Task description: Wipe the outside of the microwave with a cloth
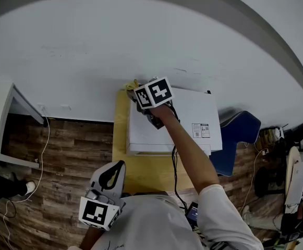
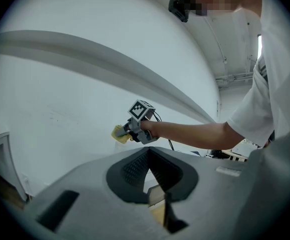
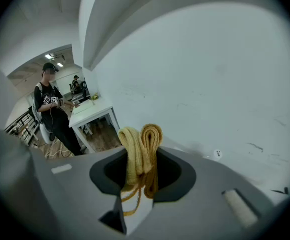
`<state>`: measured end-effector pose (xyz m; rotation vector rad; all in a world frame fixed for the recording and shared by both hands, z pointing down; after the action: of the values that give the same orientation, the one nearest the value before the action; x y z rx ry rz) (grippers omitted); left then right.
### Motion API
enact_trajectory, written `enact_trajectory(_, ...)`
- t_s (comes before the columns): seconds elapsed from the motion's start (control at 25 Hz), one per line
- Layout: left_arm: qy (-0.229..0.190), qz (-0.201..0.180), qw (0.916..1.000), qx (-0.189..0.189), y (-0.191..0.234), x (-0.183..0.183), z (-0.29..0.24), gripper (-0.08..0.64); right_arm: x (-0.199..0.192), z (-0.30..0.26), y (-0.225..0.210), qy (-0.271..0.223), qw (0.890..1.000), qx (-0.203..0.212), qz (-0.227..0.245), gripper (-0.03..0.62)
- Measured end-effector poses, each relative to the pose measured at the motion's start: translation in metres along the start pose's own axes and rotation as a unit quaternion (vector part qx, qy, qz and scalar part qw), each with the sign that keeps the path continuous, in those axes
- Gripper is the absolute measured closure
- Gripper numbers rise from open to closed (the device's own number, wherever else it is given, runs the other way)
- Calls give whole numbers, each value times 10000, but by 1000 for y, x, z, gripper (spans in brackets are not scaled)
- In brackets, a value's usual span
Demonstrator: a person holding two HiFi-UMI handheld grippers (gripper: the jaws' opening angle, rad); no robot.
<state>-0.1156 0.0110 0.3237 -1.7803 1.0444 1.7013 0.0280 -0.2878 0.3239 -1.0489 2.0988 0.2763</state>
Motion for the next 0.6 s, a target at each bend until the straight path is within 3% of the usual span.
enact_trajectory(0.16,39,-21,9999,-109,-3,0,-3,561,-7,40,-17,-129,9996,-267,10,476)
enact_trajectory(0.32,79,-57,9997,-239,-4,-2,-9,561,-28,94,-60,-197,9959,-864,-159,475)
enact_trajectory(0.6,137,-86,9992,-372,-9,-3,-27,561,-85,183,-161,-44,9759,-2010,-854,476)
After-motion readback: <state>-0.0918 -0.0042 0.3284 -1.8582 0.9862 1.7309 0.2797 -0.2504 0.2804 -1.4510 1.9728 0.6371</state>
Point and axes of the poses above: the fingertips, and each gripper's own axes: z backward along the fingers, y to its left, x out of its top, the point moved 10 cm from there along z, backward along the fingers, and after that the axes turned 3 degrees about -z, right-handed, at the moved point
